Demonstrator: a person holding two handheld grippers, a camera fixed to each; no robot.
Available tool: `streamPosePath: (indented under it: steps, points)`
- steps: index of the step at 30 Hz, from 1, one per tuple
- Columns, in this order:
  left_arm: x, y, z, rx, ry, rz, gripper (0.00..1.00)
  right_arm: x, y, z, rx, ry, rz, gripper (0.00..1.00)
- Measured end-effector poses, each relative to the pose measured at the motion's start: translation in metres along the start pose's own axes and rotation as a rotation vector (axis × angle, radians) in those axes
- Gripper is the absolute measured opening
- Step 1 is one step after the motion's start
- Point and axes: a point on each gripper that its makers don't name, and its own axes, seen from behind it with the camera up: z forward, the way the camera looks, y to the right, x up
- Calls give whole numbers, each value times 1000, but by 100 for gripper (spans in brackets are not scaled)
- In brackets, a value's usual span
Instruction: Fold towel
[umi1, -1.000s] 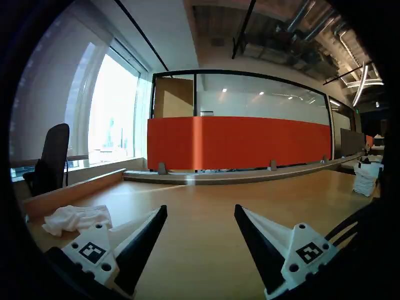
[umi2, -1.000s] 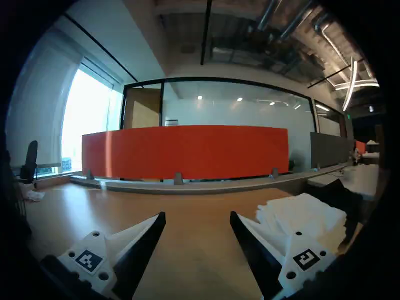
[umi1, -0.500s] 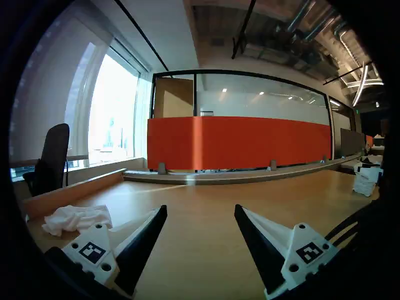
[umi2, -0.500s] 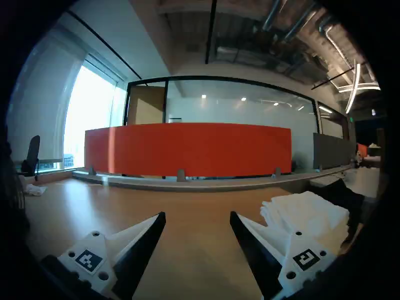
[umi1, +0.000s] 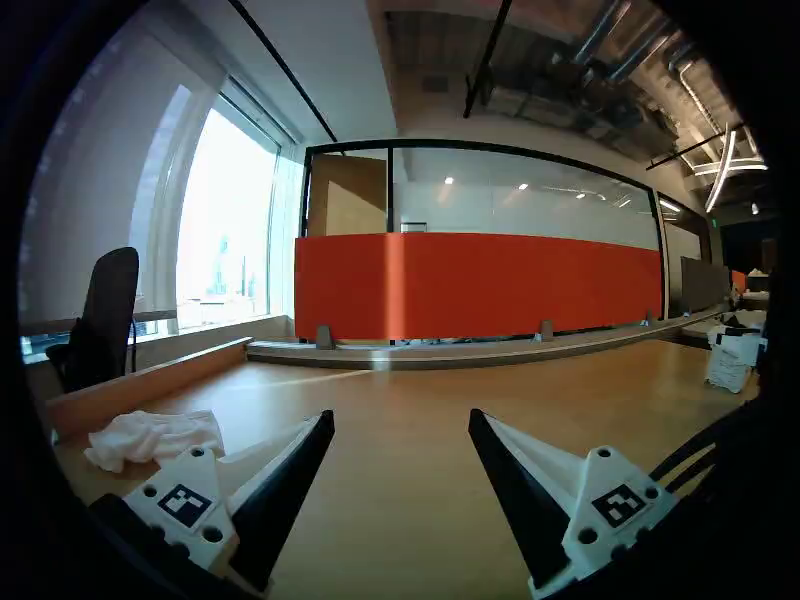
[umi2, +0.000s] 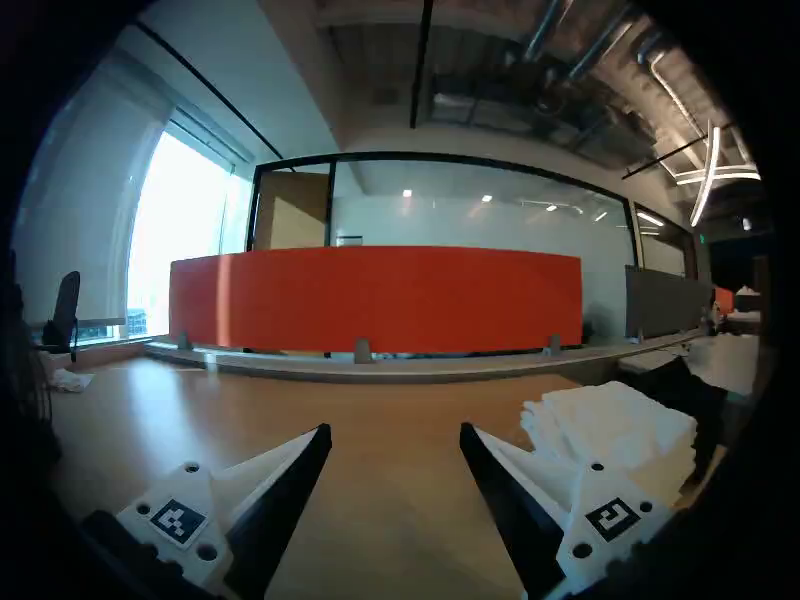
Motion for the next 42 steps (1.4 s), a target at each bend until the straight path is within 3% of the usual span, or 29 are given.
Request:
streamPosePath:
  steps: [42]
  points:
    - [1, 0, -1, 0, 0, 0, 100, -2, 0, -1, 8, -1, 3, 99]
